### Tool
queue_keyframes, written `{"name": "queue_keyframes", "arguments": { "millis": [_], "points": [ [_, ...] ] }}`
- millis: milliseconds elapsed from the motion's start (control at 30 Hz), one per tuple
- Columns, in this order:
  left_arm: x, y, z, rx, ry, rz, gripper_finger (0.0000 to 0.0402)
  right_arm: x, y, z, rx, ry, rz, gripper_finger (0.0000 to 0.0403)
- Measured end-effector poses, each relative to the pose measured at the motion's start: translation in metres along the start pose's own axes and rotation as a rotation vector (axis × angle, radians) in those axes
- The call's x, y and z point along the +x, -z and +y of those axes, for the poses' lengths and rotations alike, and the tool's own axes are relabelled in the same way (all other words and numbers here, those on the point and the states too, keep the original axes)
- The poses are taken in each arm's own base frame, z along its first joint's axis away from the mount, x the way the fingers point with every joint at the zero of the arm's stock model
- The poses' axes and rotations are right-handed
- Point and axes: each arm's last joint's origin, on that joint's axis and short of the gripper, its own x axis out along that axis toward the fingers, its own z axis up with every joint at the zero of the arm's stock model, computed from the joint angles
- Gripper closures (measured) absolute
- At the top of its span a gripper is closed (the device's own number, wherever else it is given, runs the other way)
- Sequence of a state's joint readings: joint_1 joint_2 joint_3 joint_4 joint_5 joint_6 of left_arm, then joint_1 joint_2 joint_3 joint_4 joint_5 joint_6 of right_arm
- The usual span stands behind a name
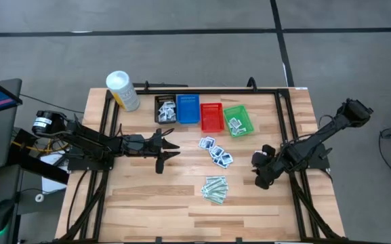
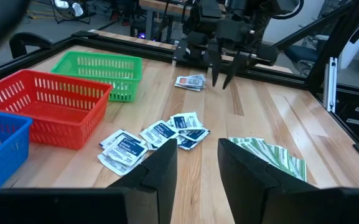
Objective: Pick & Place First Aid Supplies
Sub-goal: Put the orange pad into the green bin
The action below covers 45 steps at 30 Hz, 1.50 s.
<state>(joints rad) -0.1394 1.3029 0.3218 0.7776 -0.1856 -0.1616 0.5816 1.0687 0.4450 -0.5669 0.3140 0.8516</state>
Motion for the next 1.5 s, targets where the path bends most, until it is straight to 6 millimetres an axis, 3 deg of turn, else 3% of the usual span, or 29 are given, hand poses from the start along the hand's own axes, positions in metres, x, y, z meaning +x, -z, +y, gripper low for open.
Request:
{"name": "queue_keyframes", "arguments": {
  "millis": [300,500,667,767,900,1133,1500],
  "points": [
    [0.000,0.000,0.000,0.005,0.000,0.000,0.0286,0.000,-0.002,-0.002,0.014,0.059,-0.057,0.0285],
    [0.000,0.000,0.000,0.007,-0.001,0.000,0.0286,-0.004,-0.021,0.017,-0.023,-0.126,-0.249,0.0258],
    [0.000,0.000,0.000,0.007,-0.001,0.000,0.0286,-0.030,-0.049,0.032,-0.181,-0.139,-0.338,0.0264],
    [0.000,0.000,0.000,0.001,-0.001,0.000,0.0286,-0.050,-0.058,0.032,-0.233,-0.059,-0.266,0.0274],
    [0.000,0.000,0.000,0.001,-0.001,0.000,0.0286,-0.063,-0.054,0.021,-0.153,0.069,-0.140,0.0283],
    [-0.002,0.004,0.001,0.004,-0.003,0.015,0.0286,-0.052,-0.027,0.011,0.001,0.245,0.064,0.0284],
    [-0.004,0.009,0.002,0.005,-0.005,0.027,0.0286,-0.011,-0.005,0.020,-0.074,0.419,0.192,0.0284]
  ]
}}
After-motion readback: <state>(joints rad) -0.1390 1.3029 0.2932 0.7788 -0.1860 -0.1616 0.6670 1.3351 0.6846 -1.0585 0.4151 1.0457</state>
